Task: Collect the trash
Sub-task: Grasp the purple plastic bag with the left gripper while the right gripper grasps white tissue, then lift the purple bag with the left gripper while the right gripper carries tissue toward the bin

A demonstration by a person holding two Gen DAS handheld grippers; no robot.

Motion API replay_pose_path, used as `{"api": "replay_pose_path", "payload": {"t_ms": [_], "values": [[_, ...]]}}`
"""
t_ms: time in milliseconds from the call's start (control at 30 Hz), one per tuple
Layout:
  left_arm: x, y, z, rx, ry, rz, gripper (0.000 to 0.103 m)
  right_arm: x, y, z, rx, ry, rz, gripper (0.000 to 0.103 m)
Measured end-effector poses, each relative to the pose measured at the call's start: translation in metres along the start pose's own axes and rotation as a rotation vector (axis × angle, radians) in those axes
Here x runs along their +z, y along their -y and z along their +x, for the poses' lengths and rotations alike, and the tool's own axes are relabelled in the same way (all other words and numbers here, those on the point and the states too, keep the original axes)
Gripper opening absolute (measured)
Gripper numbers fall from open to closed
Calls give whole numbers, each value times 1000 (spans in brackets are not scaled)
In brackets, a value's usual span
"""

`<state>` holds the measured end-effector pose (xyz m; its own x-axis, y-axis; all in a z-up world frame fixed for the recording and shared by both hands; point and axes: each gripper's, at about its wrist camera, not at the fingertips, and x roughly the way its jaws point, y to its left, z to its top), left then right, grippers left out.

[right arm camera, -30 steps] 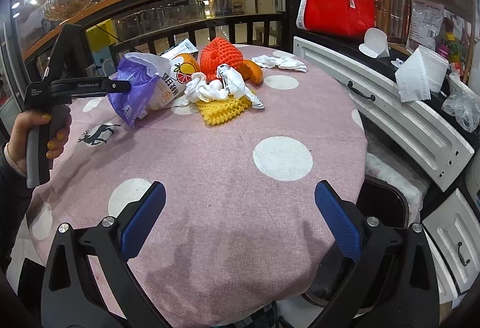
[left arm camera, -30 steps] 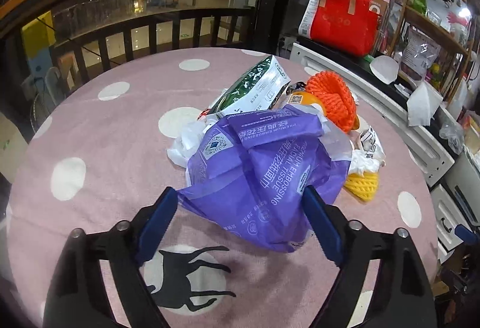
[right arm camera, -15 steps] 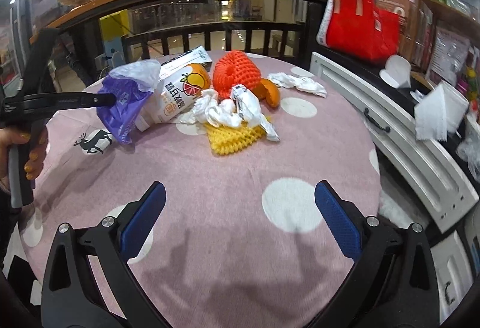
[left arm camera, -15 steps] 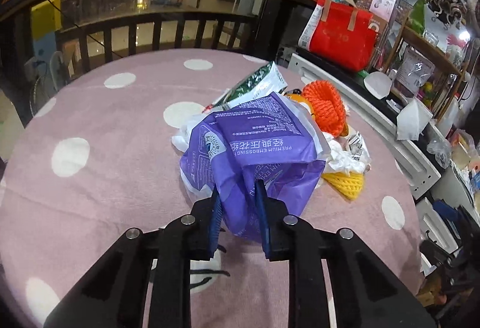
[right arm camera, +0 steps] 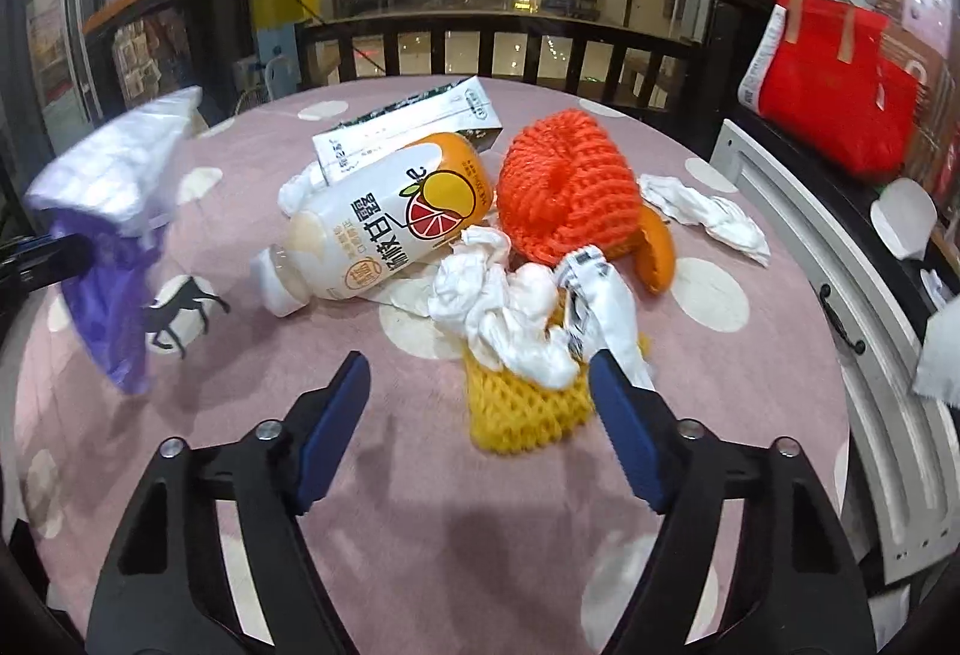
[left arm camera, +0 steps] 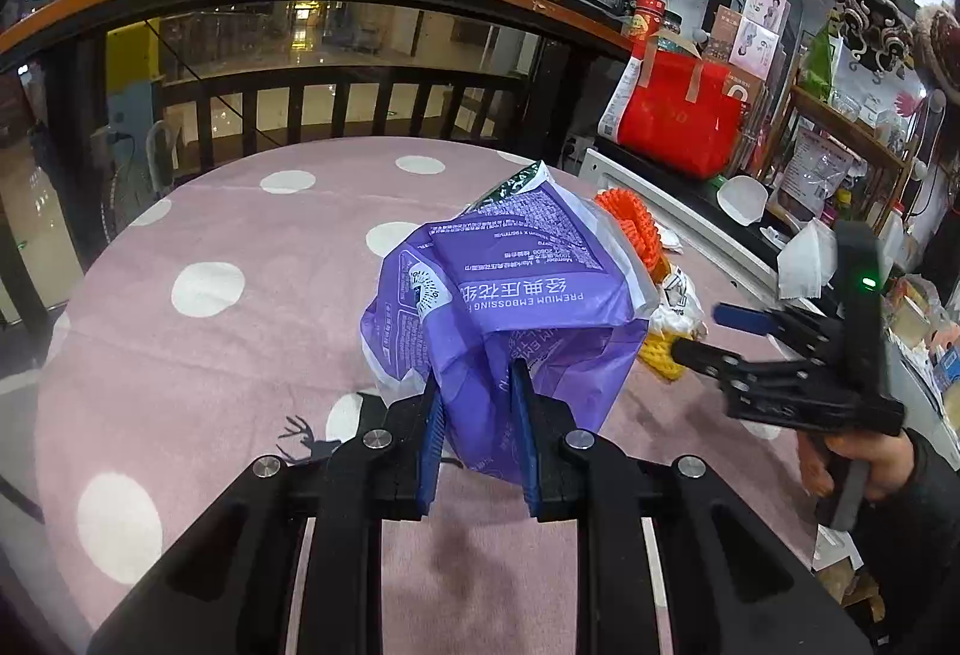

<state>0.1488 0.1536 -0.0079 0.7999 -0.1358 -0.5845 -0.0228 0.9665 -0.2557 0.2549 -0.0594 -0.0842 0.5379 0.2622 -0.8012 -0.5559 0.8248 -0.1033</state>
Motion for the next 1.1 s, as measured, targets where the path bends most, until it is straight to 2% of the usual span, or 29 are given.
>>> {"api": "replay_pose_path", "payload": {"t_ms": [67,133,233,267,300,467,800,900,1100], "values": [[-2,-1,1,-16,-11,-12,21,5,-5,14,-23,-13,-41,68],[-4,0,4,-14,-21,-12,21,8,-7,26,-73,-21,-72,60],[-7,1,7,-16,-33,-12,21,9,-6,36,-83,-33,-80,39],[-8,1,7,-16,-36,-10,21,9,-5,38,-88,-38,-75,30],[-8,2,8,-13,-38,-7,21,9,-3,38,-85,-42,-61,25],[-15,11,8,21,-36,38,21,8,2,21,-31,-16,-2,22],[-21,37,-1,-44,-36,79,21,-11,7,-54,78,71,73,22],[-22,48,0,-80,-43,85,21,-24,14,-80,60,111,99,22],[-28,81,0,-140,-49,141,21,-60,43,-120,6,135,184,22]]}}
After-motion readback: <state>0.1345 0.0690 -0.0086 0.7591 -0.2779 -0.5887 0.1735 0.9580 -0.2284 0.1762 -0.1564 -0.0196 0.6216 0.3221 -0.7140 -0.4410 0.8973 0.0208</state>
